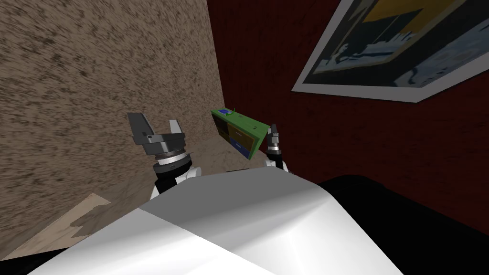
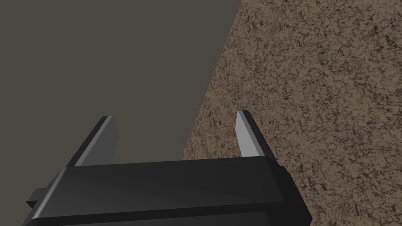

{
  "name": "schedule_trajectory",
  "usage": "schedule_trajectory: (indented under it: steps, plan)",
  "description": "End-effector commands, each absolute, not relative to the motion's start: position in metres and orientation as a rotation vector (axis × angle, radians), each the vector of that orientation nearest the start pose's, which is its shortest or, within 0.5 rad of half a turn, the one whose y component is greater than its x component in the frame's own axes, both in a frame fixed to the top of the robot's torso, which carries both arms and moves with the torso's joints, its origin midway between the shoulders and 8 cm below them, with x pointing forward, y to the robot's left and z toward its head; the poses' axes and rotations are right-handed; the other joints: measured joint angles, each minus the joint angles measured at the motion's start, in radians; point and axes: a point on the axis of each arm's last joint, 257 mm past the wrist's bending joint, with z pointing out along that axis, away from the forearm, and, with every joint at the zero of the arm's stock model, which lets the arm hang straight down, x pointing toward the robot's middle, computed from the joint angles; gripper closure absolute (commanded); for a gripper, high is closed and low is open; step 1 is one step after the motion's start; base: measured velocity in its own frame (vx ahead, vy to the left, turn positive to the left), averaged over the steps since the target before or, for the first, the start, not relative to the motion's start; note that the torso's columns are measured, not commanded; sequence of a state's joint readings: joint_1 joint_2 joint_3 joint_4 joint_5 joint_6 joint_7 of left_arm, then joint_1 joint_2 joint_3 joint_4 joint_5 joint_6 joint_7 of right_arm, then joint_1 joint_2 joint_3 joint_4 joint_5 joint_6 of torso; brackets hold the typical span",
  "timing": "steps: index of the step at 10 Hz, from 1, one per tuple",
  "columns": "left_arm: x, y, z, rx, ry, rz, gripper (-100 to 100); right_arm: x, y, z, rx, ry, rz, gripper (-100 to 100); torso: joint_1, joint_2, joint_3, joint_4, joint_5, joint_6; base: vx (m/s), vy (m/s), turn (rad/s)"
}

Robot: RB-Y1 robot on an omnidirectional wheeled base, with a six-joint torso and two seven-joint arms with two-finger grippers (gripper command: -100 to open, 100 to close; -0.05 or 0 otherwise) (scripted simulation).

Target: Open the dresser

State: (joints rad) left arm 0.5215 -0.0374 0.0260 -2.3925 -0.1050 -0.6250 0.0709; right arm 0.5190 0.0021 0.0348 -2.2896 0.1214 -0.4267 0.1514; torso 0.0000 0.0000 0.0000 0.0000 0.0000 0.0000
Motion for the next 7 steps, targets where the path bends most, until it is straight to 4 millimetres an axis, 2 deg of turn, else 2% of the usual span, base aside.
schedule_trajectory:
  steps: [1,7]
  plan:
    - [0.2947,0.2671,0.086,-0.457,0.487,-1.311,0,0.3562,-0.2592,0.0069,0.586,0.772,1.093,0,0.0,0.04,-0.082,0.041,0.0,0.0,0.0,0.0,0.0]
    - [0.2947,0.2671,0.0861,-0.457,0.487,-1.311,0,0.3561,-0.2592,0.0071,0.586,0.772,1.093,0,0.0,0.47,-0.939,0.47,0.0,0.0,0.0,0.0,0.0]
